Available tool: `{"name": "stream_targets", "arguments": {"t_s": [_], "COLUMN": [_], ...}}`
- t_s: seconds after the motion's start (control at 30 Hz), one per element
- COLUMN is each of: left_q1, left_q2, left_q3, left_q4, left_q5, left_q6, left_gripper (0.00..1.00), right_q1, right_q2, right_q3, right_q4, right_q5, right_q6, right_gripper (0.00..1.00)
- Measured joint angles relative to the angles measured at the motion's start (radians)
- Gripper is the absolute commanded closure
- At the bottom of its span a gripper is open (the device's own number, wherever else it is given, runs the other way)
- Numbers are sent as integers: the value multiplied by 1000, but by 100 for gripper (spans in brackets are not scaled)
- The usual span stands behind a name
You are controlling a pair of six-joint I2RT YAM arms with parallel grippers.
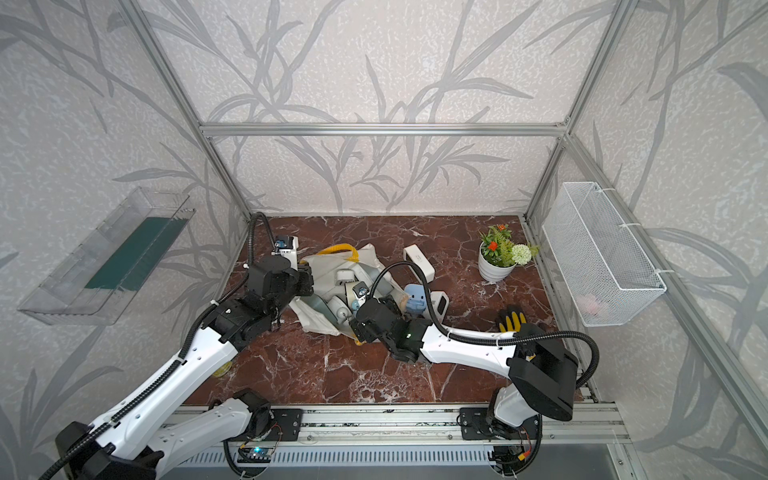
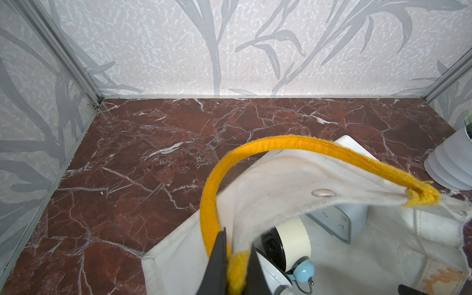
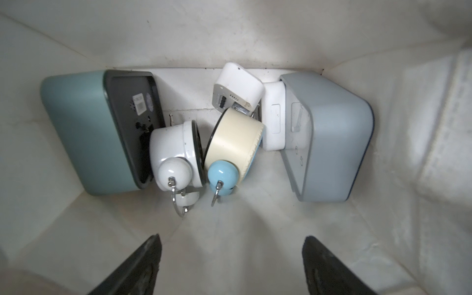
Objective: Take the alarm clock out of the canvas bag
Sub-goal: Pick up the alarm from the canvas bag.
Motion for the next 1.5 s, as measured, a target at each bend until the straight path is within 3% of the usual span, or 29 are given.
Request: {"name": "stream_targets", "arguments": {"t_s": [0.33, 0.8, 1.13, 1.5], "left_q1": [0, 0, 1, 6], "left_q2": [0, 14, 34, 115], "left_q3": [0, 0, 2, 81], "left_q4": [0, 10, 25, -14], "left_q5": [23, 99, 145, 173], "left_q6": [-1, -10, -46, -122], "left_gripper": [100, 100, 100, 100], "right_q1": [-105, -205, -242, -242], "right_q2": [55, 134, 206, 147], "right_q3": [23, 62, 100, 14], "right_q4": [29, 110, 157, 256], "right_q5": [55, 22, -39, -40], "right_q6": [-42, -66, -56, -63], "right_gripper": [8, 1, 1, 5]}}
